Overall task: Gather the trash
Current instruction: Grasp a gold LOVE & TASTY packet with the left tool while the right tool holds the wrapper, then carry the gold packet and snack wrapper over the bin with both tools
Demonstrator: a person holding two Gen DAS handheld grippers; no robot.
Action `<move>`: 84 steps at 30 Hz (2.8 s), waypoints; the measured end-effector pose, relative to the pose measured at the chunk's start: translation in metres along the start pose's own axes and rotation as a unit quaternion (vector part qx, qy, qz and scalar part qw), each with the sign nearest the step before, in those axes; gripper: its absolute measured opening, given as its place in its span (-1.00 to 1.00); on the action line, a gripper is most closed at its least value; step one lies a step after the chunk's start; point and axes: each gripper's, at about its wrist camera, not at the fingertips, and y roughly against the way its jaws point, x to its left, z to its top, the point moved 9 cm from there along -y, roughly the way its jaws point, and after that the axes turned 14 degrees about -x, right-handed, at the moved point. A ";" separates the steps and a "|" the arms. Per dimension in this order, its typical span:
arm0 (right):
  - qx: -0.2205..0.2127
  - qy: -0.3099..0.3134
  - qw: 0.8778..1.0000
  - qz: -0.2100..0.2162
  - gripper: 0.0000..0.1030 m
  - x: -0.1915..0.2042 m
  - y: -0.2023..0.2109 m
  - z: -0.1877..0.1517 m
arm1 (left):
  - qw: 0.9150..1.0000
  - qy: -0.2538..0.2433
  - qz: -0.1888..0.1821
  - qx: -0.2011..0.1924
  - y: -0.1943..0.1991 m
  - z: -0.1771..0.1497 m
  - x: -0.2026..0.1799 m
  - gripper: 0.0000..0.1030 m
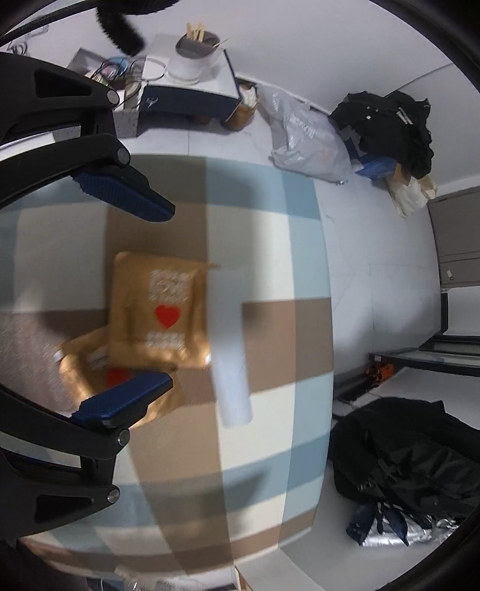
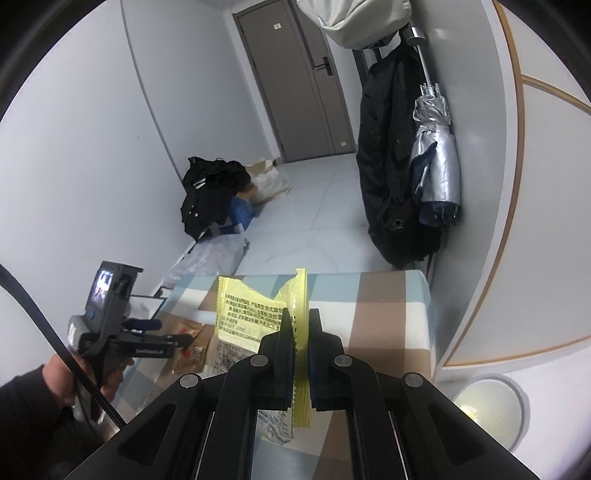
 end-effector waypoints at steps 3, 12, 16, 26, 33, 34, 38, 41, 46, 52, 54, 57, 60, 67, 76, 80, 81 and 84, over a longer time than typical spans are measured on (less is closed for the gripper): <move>0.000 -0.003 1.000 0.000 -0.90 -0.002 0.000 0.001 | 1.000 -0.008 -0.008 0.013 -0.005 -0.001 -0.001 0.57; 0.000 -0.009 1.000 0.012 -0.90 0.002 0.002 0.002 | 0.996 -0.049 -0.056 0.044 -0.005 -0.004 -0.022 0.34; -0.008 -0.013 1.000 0.014 -0.90 0.001 0.006 0.005 | 0.994 -0.056 -0.065 0.062 -0.002 -0.007 -0.027 0.07; -0.017 -0.010 1.000 0.018 -0.90 0.003 0.013 0.009 | 0.994 -0.043 -0.074 0.070 0.009 -0.013 -0.022 -0.20; -0.019 -0.009 1.000 0.016 -0.90 0.002 0.014 0.008 | 0.994 -0.031 -0.077 0.066 0.017 -0.021 -0.020 -0.20; -0.018 -0.009 1.000 0.014 -0.90 0.001 0.014 0.007 | 0.994 -0.029 -0.078 0.066 0.018 -0.023 -0.019 -0.20; -0.012 -0.013 1.000 0.009 -0.90 0.000 0.013 0.003 | 0.994 -0.011 -0.086 0.069 0.022 -0.029 -0.016 -0.20; -0.010 -0.011 1.000 0.007 -0.90 0.001 0.012 0.000 | 0.992 0.002 -0.098 0.077 0.026 -0.033 -0.015 -0.21; -0.002 -0.012 1.000 0.001 -0.90 0.001 0.014 -0.010 | 0.989 0.017 -0.127 0.076 0.044 -0.035 -0.012 -0.22; 0.017 -0.026 0.999 -0.008 -0.90 -0.001 0.018 -0.021 | 0.986 0.043 -0.162 0.025 0.079 -0.023 -0.021 -0.23; 0.017 -0.039 0.999 -0.014 -0.90 -0.001 0.022 -0.024 | 0.983 0.053 -0.176 0.003 0.093 -0.016 -0.028 -0.23; 0.014 -0.053 0.998 -0.019 -0.90 -0.003 0.029 -0.024 | 0.979 0.057 -0.195 -0.034 0.115 -0.004 -0.040 -0.23; 0.001 -0.061 0.998 -0.022 -0.90 -0.006 0.040 -0.017 | 0.975 0.053 -0.204 -0.075 0.139 0.010 -0.052 -0.23; -0.052 -0.073 0.995 -0.038 -0.90 -0.026 0.092 0.018 | 0.961 0.030 -0.224 -0.157 0.189 0.039 -0.088 -0.23; -0.102 -0.068 0.988 -0.093 -0.90 -0.085 0.152 0.059 | 0.940 0.015 -0.285 -0.188 0.215 0.067 -0.157 -0.23; -0.129 -0.061 0.982 -0.123 -0.90 -0.116 0.180 0.073 | 0.933 -0.003 -0.309 -0.185 0.215 0.073 -0.197 -0.23; -0.132 -0.062 0.981 -0.127 -0.90 -0.121 0.184 0.075 | 0.931 -0.009 -0.317 -0.182 0.212 0.075 -0.209 -0.23; -0.142 -0.063 0.976 -0.150 -0.90 -0.147 0.201 0.078 | 0.925 -0.020 -0.335 -0.175 0.208 0.076 -0.239 -0.23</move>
